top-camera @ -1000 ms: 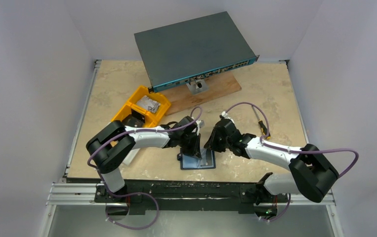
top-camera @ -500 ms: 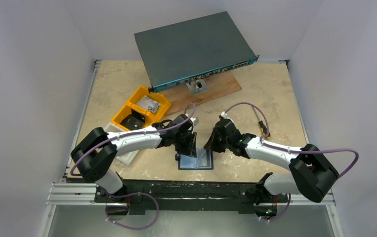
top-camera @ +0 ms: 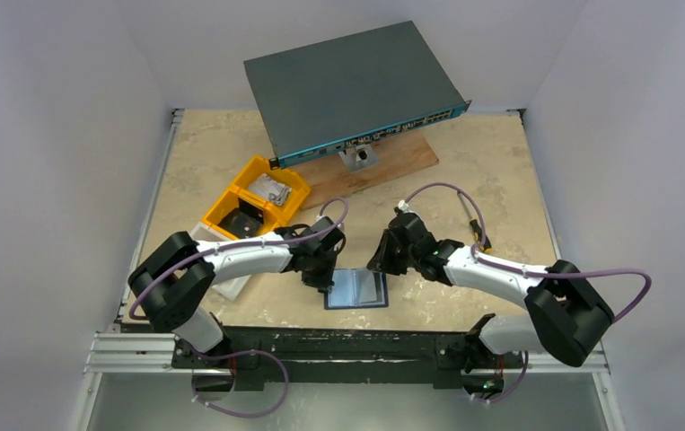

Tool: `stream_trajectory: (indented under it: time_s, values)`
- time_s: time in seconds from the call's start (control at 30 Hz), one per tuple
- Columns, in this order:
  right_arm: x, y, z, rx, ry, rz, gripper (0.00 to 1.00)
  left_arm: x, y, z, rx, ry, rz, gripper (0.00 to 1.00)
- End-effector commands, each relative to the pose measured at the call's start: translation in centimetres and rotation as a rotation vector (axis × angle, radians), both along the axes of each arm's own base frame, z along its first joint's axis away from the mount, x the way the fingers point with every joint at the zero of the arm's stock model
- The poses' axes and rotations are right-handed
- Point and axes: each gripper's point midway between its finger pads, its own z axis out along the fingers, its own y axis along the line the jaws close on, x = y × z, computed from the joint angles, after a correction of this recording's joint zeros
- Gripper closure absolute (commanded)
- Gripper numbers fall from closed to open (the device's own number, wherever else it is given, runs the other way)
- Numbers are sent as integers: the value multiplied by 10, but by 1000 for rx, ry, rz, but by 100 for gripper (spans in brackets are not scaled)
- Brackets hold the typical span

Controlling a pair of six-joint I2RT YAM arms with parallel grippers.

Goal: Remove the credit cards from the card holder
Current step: Remove the credit card from the card holder.

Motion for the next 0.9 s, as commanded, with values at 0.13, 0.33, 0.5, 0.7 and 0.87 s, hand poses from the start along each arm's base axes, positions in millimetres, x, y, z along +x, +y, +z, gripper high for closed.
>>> stream_trajectory:
  time_s: [0.13,0.33,0.5,0.7,0.87]
  values:
    - [-4,36,25,76,-33,113,72,11,-9,-13,1,-12,2,100]
    - [-9,57,28,116,-16,155,61,13,-14,-2,-27,-28,-7,100]
    - [-6,67,22,121,10,164,52,10,-11,15,-52,-48,-17,100]
    - [-2,75,10,125,44,153,46,1,1,42,-75,-72,-22,98]
    - [1,77,6,121,52,139,43,-8,6,64,-118,-87,-35,94]
